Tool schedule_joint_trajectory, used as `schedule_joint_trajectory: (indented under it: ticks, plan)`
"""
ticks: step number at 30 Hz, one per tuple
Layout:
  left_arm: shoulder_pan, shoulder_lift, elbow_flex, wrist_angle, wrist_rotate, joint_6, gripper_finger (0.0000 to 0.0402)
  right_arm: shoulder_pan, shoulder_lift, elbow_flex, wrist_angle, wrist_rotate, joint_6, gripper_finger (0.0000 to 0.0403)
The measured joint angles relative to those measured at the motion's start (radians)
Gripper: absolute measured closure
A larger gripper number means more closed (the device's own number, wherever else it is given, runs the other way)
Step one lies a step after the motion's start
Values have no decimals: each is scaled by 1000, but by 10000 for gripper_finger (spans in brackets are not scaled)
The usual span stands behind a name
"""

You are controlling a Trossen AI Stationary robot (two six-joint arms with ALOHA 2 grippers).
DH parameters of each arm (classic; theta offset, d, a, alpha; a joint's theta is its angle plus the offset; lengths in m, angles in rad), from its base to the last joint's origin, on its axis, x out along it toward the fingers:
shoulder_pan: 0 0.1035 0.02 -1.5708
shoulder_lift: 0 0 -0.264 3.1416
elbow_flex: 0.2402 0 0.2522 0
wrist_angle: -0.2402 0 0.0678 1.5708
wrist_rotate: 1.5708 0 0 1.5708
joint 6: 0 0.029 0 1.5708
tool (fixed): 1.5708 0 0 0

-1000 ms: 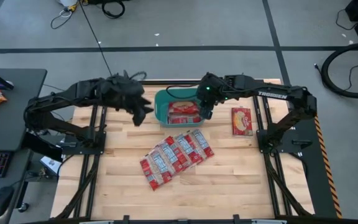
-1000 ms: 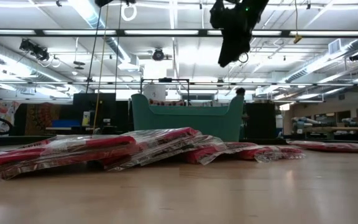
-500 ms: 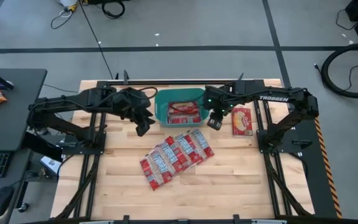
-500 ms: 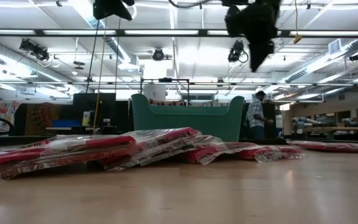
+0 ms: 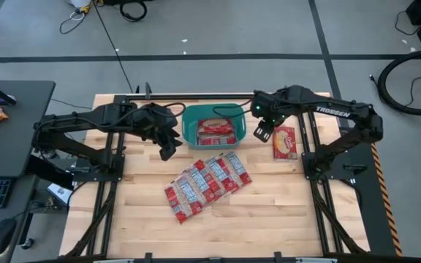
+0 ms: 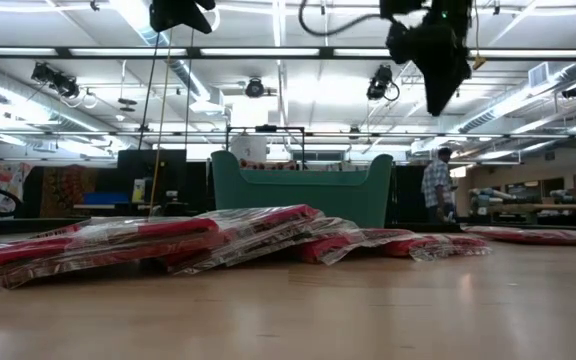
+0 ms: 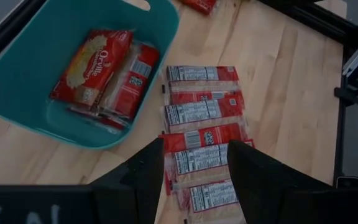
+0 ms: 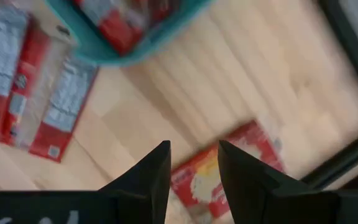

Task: Sort popcorn bags into baskets
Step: Put the red popcorn bag into the blue bin

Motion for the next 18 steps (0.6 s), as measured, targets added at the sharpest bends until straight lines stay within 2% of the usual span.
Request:
schedule_joint_trajectory:
  ticks: [5, 10, 18]
  plan:
    - [-15, 0, 0, -1, 5, -57, 221, -60, -36, -154, 37, -90, 6, 265]
    - [-78, 0, 0, -42, 112, -102, 221, -54, -88, -287, 127, -186, 69, 265]
    - [-212, 7, -71, -70, 121, -112, 221, 8, -170, -340, 245, -193, 189, 266]
